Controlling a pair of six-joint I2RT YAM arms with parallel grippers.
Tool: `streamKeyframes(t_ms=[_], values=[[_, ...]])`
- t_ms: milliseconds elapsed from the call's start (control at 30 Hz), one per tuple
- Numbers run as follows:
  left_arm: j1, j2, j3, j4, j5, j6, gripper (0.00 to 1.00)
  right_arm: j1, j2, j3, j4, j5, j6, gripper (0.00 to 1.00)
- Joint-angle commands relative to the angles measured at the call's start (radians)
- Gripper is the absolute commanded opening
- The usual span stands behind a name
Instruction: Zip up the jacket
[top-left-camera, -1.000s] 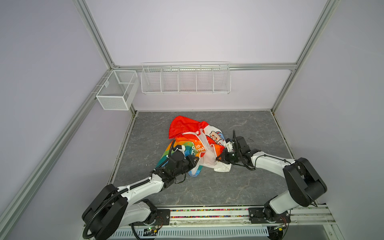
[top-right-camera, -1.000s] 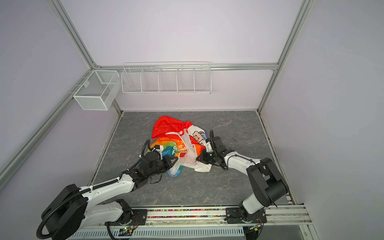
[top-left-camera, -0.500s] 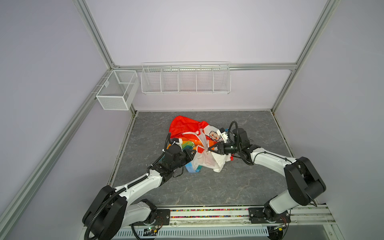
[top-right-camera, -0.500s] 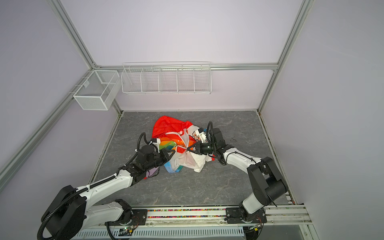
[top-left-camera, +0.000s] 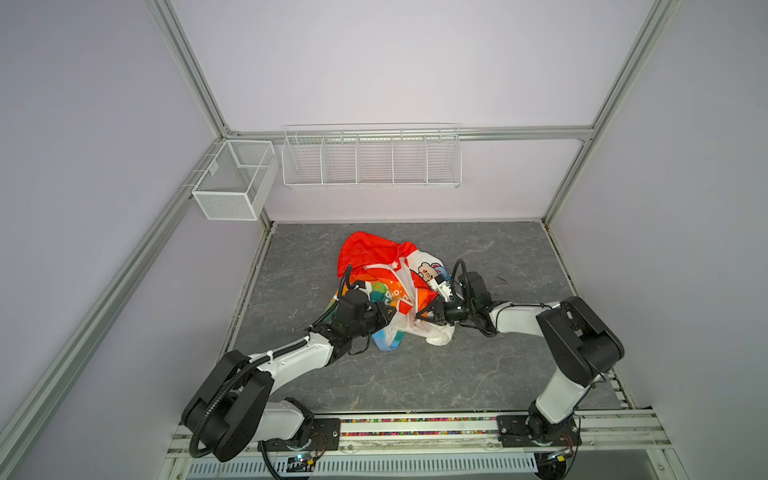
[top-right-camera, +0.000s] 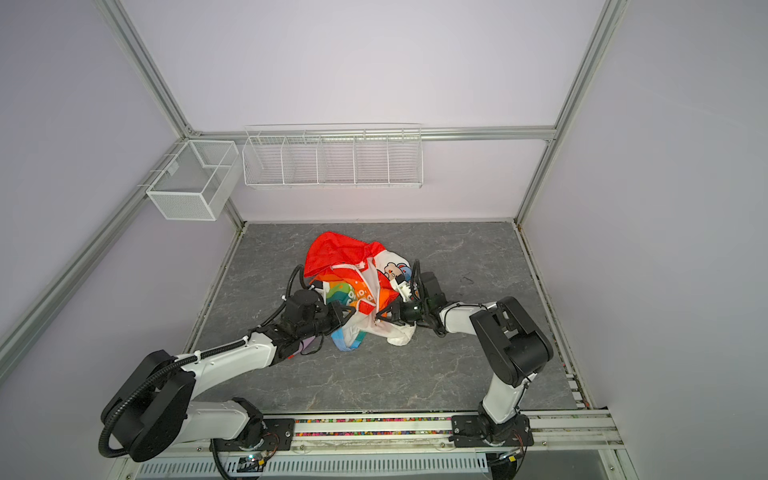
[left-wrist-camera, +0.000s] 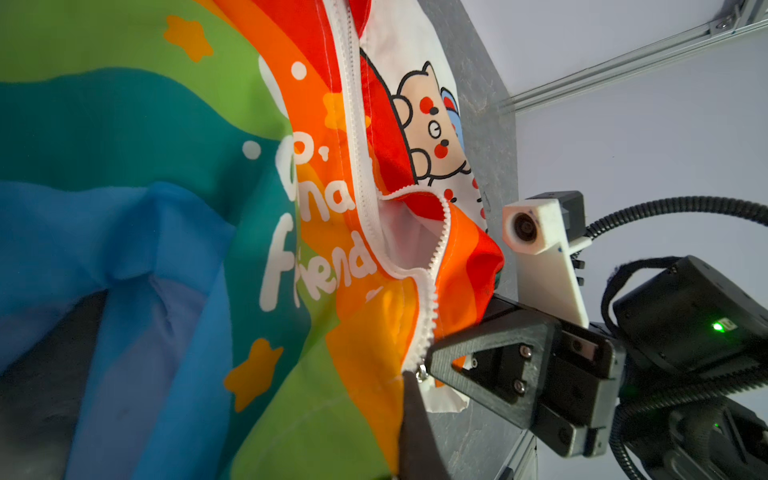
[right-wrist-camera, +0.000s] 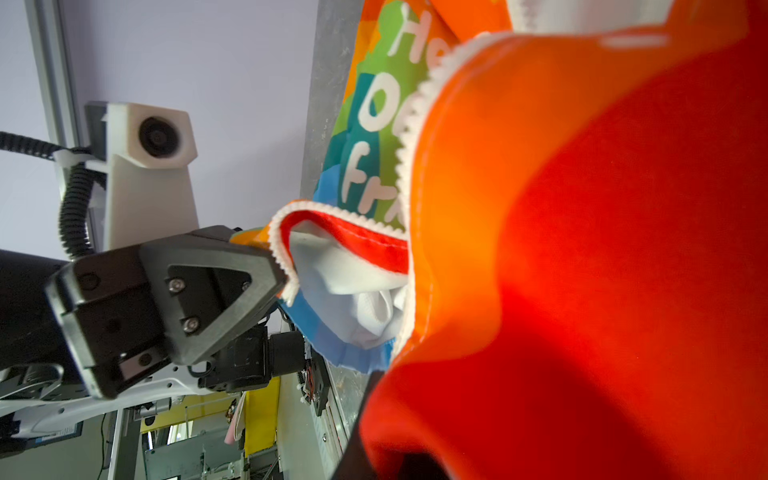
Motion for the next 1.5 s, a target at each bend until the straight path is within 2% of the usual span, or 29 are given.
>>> streamKeyframes(t_ms=[0,133,300,633,800,1467], values=[[0.004,0.013,0.025,0.031,0.013,0.012,0.00,-0.006,0.033,-0.018,0.024,0.047,0.003,0.07],[0.004,0.009,0.026,0.021,0.010,0.016,0.00,-0.010,0.050,-0.035,0.002,0.100,0.003,0.12],[0.004,0.004,0.039,-0.003,0.009,0.024,0.00,-0.011,0.039,-0.052,-0.037,0.145,-0.011,0.23],[0.003,0.012,0.063,-0.020,0.016,0.035,0.00,-0.011,-0.035,-0.076,-0.111,0.205,-0.030,0.33],[0.002,0.010,0.062,-0.013,0.027,0.038,0.00,-0.010,-0.030,-0.067,-0.100,0.189,-0.024,0.33],[0.002,-0.021,0.055,-0.024,0.026,0.035,0.00,0.016,0.020,-0.019,-0.097,0.127,-0.051,0.19]])
